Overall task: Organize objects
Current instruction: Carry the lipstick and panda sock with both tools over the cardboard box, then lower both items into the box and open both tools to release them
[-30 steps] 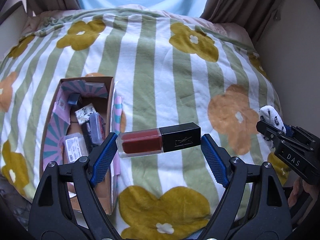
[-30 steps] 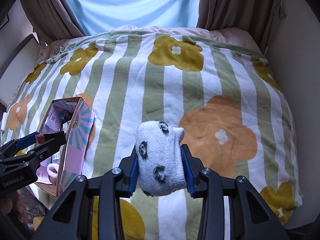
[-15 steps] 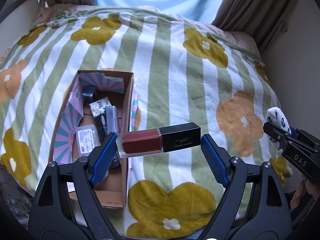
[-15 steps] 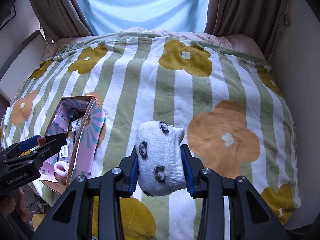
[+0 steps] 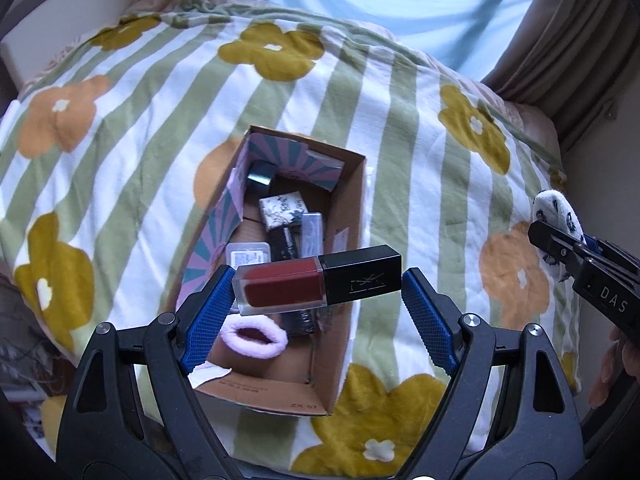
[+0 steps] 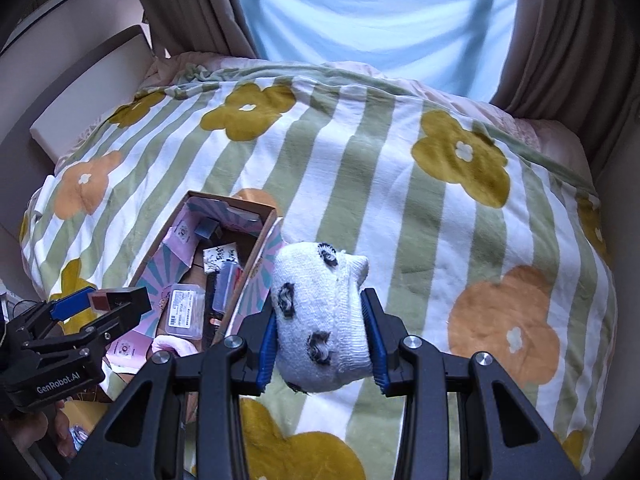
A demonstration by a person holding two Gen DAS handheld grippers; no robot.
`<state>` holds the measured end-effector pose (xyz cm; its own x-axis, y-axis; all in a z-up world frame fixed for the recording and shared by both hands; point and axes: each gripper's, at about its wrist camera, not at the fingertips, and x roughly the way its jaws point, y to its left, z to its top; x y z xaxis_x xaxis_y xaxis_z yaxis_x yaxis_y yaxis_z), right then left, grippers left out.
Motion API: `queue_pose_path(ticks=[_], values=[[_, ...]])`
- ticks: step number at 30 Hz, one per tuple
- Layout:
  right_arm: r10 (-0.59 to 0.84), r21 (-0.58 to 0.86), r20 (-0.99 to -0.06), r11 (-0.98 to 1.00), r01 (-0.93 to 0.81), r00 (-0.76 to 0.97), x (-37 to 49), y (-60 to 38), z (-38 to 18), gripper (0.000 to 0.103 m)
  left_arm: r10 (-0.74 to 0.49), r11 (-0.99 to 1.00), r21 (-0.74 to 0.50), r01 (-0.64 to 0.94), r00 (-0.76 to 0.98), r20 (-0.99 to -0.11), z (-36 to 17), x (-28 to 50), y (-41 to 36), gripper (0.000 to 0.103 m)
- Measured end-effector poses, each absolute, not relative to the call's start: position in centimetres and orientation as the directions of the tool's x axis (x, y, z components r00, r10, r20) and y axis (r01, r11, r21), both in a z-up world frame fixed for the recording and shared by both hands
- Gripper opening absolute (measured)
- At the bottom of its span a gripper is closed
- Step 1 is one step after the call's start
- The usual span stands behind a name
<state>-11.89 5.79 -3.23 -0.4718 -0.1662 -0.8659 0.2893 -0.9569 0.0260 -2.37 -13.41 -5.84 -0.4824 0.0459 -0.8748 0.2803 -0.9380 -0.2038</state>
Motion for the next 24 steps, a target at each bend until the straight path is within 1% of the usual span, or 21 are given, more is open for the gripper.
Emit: queue_pose_path(ticks=[7,12,24], values=[[-0.198,0.022,-0.889,-0.919,0.393,-0.413,-15.3,0.0,-6.0,0.036,0.030,-0.904,-0.207,0.375,-0.427,-0.904,-9.5,-1.3,-17.3,0.083],[-0.206,0.018,-0.911,-0.886,0.464,-0.358,-17.8,-4.4,-9.1,0.036,0.046,-0.880,-0.218,0.422,-0.381,-0.924,-13.0,-1.4,-19.0,0.083],[-0.224,0.050,-0.951,-0.789,0.612,-0.211,-22.2,-12.5,-18.6,0.036,0.068,-0.871,-0.209,0.444,-0.313,-0.947,-19.1,-3.4,-18.4,0.083]])
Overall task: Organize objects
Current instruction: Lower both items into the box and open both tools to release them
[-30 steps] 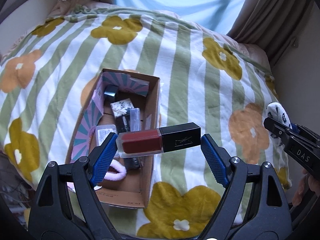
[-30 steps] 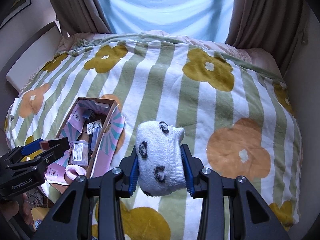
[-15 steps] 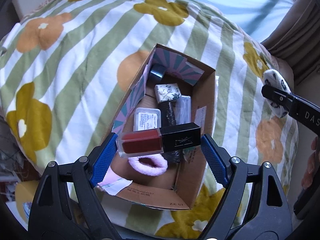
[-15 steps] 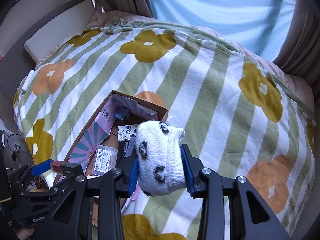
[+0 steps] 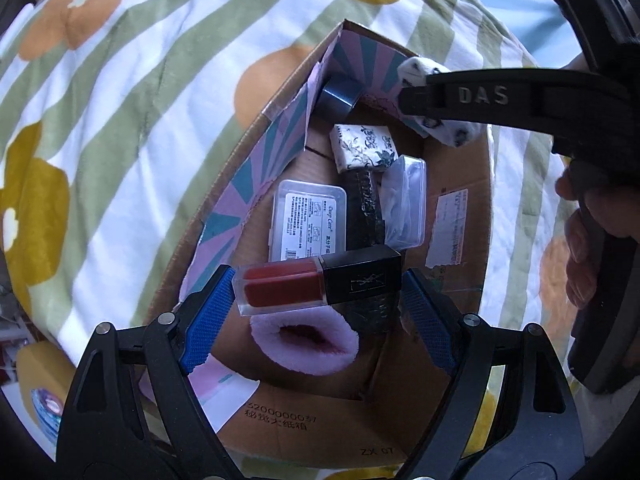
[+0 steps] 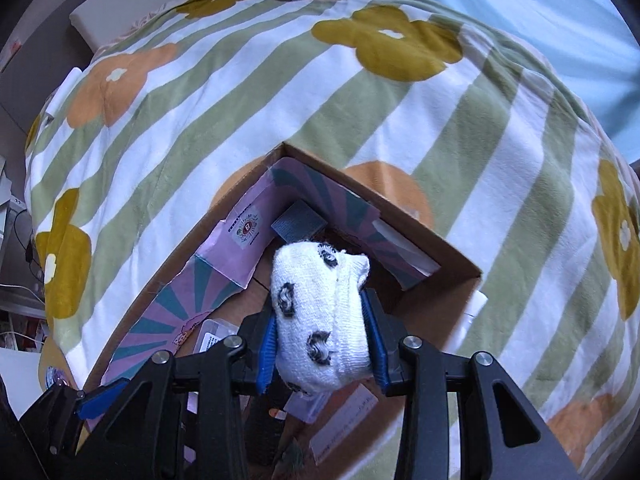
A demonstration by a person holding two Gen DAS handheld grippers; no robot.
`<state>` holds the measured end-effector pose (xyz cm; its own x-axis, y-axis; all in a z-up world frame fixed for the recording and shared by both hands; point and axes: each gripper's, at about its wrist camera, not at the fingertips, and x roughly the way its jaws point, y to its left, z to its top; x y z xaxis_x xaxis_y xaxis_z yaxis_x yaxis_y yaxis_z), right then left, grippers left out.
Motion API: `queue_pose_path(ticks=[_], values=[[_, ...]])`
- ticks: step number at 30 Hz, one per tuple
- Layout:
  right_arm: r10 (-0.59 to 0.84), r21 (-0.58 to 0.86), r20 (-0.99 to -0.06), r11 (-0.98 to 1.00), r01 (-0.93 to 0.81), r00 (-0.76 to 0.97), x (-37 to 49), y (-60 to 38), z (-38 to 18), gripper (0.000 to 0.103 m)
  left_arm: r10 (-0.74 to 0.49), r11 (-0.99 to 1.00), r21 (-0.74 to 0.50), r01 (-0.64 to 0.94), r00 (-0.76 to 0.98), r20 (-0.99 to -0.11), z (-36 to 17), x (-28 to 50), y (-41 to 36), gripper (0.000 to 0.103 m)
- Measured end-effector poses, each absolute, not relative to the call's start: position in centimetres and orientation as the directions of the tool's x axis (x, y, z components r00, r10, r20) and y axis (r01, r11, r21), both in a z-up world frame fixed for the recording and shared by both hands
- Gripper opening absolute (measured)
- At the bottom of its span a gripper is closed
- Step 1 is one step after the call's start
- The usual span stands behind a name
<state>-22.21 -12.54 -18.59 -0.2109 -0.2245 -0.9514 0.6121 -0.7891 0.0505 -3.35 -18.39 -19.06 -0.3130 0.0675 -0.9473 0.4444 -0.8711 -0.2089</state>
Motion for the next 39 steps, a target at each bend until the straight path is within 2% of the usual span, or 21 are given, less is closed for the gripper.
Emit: queue_pose_path(ticks=[10,11,13,14,15,17,29,39], values=[[-0.247,0.092,-0.958,-0.742,0.664,-0.143,-23.2,-14.3,-20.9,0.036,0.041,-0.883,-0.177,0.434,-0.304,-0.952,-20.2,-4.5,-17.8,0.083],[-0.252,0.100,-0.958,-0.738,0.668,-0.134,-23.2,-14.4,-20.9,0.041,0.031,-0.886,-0.168,0.433,-0.305,-0.952,-20.1,-4.7,-17.7,0.084],[-0.249,0.095,-0.959,-0.726,0.681,-0.131,-23.2,-14.6,-21.0,0.058,0.025,-0.888,-0.162,0.430,-0.307,-0.951,-20.0,-4.9,-17.7,0.095],[-0.254,0.091,-0.957,-0.718,0.691,-0.137,-23.1,-14.7,-20.8,0.076,0.016,-0.891,-0.152,0.428,-0.306,-0.952,-19.9,-5.0,-17.6,0.103],[-0.255,0.085,-0.956,-0.710,0.699,-0.143,-23.0,-14.8,-20.7,0.089,0.006,-0.895,-0.143,0.423,-0.308,-0.952,-19.7,-5.1,-17.5,0.103],[-0.242,0.066,-0.959,-0.697,0.714,-0.148,-22.9,-14.9,-20.6,0.093,0.010,-0.904,-0.140,0.405,-0.307,-0.952,-19.6,-5.2,-17.2,0.103],[-0.248,0.075,-0.957,-0.710,0.700,-0.149,-22.4,-14.2,-19.8,0.093,0.014,-0.909,-0.139,0.393,-0.306,-0.952,-19.1,-4.8,-16.4,0.103],[-0.264,0.066,-0.945,-0.732,0.679,-0.193,-20.3,-12.8,-15.6,0.093,0.005,-0.922,-0.140,0.361,-0.351,-0.937,-15.9,-3.3,-15.9,0.103]])
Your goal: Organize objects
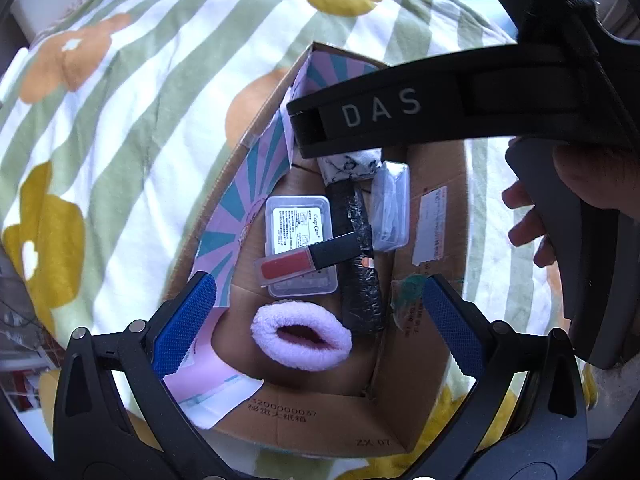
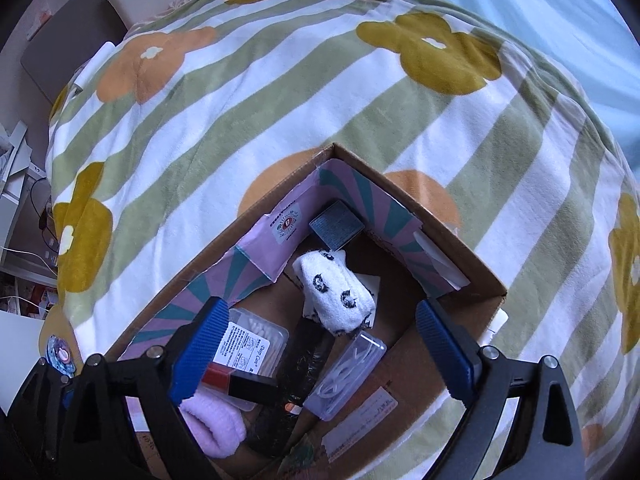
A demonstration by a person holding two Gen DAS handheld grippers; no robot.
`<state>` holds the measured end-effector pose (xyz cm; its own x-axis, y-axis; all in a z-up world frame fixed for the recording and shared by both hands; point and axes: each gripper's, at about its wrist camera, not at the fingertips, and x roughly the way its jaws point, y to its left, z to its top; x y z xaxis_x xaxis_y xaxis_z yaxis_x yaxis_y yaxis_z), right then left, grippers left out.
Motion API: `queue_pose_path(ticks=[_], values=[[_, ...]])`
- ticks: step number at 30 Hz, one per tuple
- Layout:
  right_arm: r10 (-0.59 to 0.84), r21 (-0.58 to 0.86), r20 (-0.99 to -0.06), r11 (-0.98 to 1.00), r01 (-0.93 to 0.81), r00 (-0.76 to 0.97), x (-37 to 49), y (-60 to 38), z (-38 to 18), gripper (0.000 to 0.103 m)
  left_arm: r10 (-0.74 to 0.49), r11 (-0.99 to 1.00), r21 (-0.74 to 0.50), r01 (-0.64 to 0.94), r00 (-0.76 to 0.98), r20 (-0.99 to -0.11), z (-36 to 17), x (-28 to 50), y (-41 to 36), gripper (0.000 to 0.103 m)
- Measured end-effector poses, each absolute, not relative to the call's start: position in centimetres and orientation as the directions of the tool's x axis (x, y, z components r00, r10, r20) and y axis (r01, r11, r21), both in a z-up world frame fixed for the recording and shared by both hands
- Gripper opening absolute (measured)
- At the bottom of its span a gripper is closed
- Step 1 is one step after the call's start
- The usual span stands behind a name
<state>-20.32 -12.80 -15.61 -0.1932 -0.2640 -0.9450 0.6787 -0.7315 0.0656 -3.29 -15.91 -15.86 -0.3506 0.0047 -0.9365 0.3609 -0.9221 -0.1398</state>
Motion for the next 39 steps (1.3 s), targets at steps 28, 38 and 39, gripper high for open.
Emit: queue_pose_path(ticks=[28,38,39], values=[[-0.107,0.025,-0.901,-0.981,0.195,-0.422,-9.0,6.3,-2.2,0.093,0.123,-0.985,-0.165,0.050,-0.462,-0.878,-4.3,-1.9,-11.8,0.103],[-0.005,0.006,-0.894,-1.000,-0.001,-0.448,-6.1,12.8,-2.7,0.093,0.150,-0.988,-0.147,-0.043,-0.483,-0.863,-3.4,-2.9,-8.0,0.103],[0.000,0.004,-0.894,-1.000,-0.009,-0.449,-6.0,13.1,-2.7,0.093,0.150,-0.988,-0.146,-0.046,-0.482,-0.863,-3.5,-3.0,-7.7,0.103]])
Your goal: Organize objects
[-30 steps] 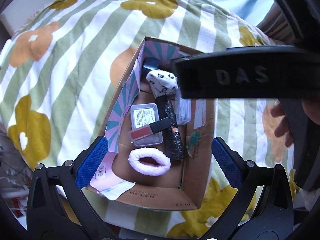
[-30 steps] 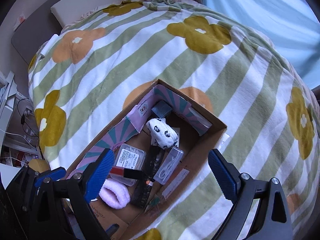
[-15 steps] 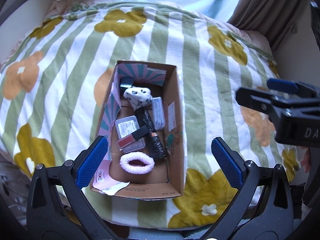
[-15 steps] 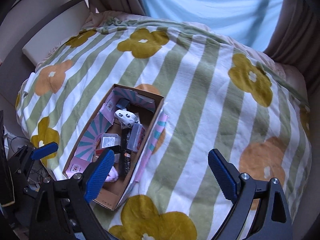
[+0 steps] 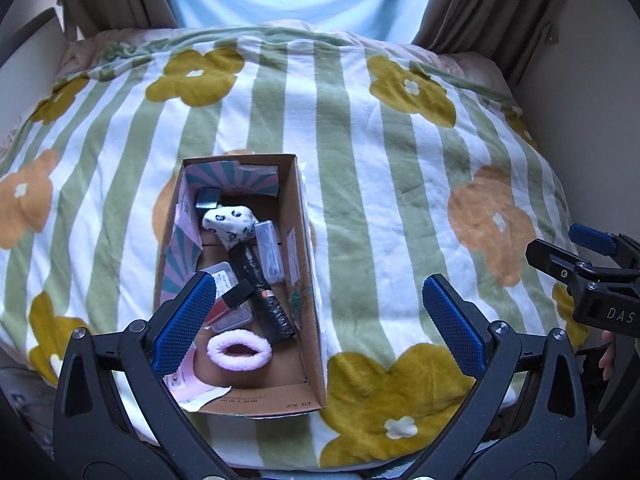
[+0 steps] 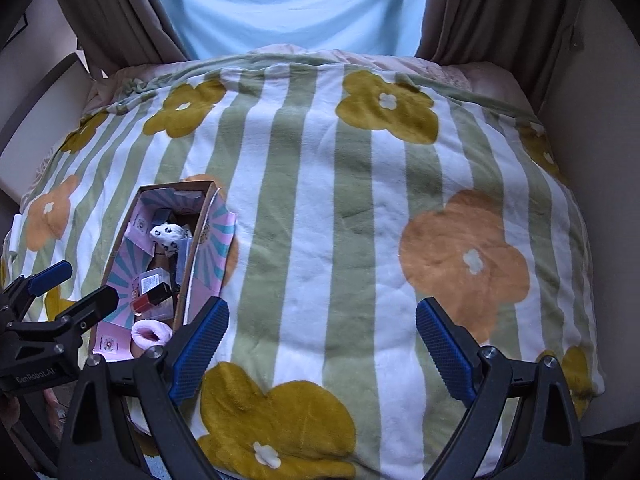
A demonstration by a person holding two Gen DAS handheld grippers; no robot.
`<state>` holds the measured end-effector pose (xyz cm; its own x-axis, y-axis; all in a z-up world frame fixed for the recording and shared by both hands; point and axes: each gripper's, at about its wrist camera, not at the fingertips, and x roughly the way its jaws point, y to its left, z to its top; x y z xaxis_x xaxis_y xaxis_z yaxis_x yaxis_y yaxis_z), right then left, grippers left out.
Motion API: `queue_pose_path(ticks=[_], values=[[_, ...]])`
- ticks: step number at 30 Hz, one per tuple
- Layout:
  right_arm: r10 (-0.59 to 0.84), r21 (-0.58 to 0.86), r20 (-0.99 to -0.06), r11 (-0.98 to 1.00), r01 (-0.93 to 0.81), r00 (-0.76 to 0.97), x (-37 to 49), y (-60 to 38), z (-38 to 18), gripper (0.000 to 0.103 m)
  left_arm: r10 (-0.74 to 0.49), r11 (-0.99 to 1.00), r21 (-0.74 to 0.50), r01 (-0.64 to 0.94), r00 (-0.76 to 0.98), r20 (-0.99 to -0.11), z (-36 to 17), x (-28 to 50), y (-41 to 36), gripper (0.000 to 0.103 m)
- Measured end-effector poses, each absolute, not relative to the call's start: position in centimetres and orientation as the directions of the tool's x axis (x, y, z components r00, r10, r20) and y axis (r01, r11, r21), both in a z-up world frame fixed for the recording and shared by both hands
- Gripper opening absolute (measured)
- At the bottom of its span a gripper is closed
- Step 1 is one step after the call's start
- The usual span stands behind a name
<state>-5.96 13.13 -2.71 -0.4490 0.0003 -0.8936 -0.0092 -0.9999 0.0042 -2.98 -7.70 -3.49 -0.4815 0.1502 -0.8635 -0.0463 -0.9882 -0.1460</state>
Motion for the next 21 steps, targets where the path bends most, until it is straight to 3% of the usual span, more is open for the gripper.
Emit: queue_pose_path(ticks=[21], values=[[0.004,0.019,-0.891,-0.999,-0.047,-0.455,-5.6,15.3,-2.8,0.093,0.156,-0.988,-0.143,-0.063,-0.466,-0.871,-3.8,-3.2,-6.0,0.103]])
